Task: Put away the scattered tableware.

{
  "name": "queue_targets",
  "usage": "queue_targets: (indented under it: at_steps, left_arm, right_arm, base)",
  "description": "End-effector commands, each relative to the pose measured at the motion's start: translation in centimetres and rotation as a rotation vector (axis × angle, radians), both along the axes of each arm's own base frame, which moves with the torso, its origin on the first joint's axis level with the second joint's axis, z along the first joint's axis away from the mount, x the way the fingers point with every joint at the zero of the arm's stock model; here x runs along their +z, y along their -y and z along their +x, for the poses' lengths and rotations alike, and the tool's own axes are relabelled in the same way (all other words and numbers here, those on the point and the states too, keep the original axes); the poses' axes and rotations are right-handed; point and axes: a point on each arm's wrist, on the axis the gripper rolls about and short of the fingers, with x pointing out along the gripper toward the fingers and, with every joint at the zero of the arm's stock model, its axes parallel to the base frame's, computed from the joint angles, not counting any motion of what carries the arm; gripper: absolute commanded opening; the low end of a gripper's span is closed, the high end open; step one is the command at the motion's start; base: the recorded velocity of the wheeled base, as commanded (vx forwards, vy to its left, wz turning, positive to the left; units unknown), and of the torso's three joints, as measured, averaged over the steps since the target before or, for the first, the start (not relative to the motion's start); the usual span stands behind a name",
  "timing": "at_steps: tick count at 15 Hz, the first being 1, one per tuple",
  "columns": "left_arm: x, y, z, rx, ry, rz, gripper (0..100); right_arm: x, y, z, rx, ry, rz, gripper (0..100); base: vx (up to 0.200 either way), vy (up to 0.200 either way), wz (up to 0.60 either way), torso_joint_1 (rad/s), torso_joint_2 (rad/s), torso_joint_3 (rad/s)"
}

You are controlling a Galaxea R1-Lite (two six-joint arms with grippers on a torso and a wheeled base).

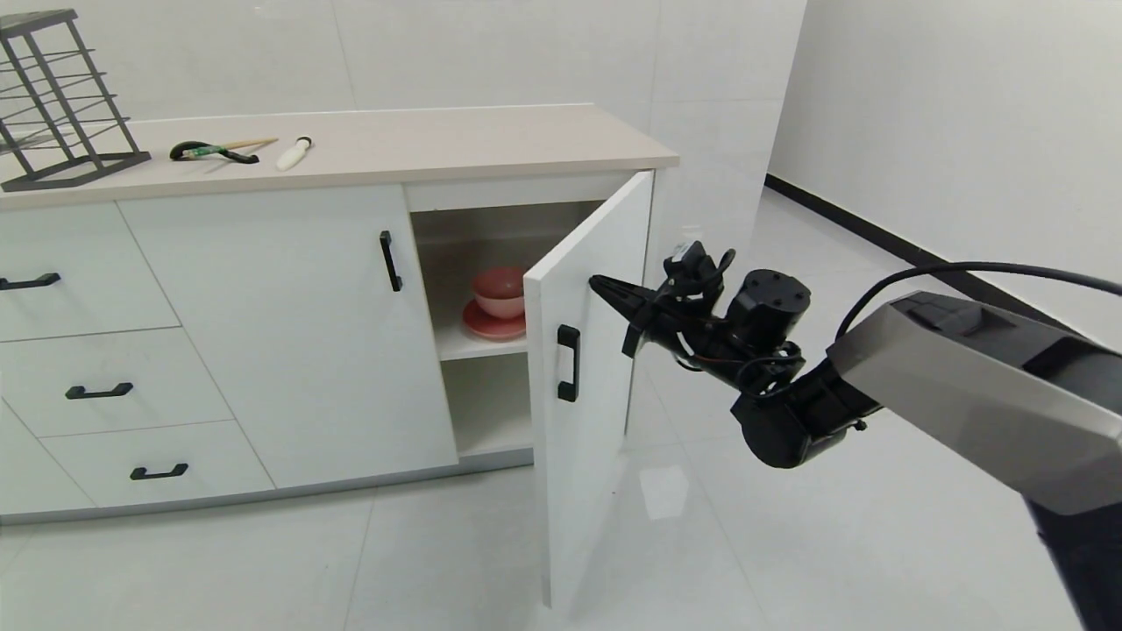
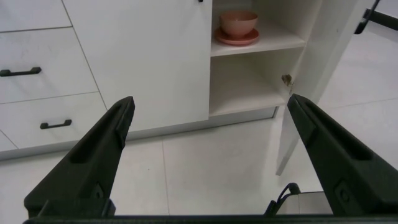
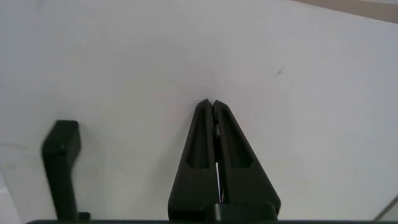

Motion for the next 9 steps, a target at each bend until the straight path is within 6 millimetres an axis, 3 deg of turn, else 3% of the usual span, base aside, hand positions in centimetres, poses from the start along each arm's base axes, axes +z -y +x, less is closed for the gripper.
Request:
queue_targets:
  at_steps: [1, 4, 6, 7, 9]
  left_arm:
    - [0.0, 0.0, 0.0, 0.0, 0.001, 0.0, 100]
    - [0.0, 0.0, 0.0, 0.001, -0.001, 0.0, 100]
    - [0.0, 0.0, 0.0, 0.001, -0.001, 0.0, 100]
    - [0.0, 0.0, 0.0, 0.0, 0.001, 0.0, 100]
    - [0.0, 0.0, 0.0, 0.0, 0.001, 0.004, 100]
  right_arm:
    - [-2.7, -1.1, 2.4, -0.006, 0.015, 0.015, 0]
    - [-1.6, -0.6, 3.3, -0.034, 0.066, 0.066, 0]
    - [-0.3, 1.2, 2.1, -0.042, 0.077, 0.092, 0]
    - [0.6, 2.2, 0.1, -0.039, 0.037, 0.074, 0]
    - [4.2, 6.7, -8.0, -0.036, -0.064, 0.018, 0]
  base:
    - [0.0, 0.0, 0.0, 0.0, 0.0, 0.0]
    - [0.0, 0.0, 0.0, 0.0, 0.0, 0.0]
    - [0.0, 0.0, 0.0, 0.0, 0.0, 0.0]
    - [0.0, 0.0, 0.0, 0.0, 0.0, 0.0]
    - [0.0, 0.0, 0.0, 0.0, 0.0, 0.0]
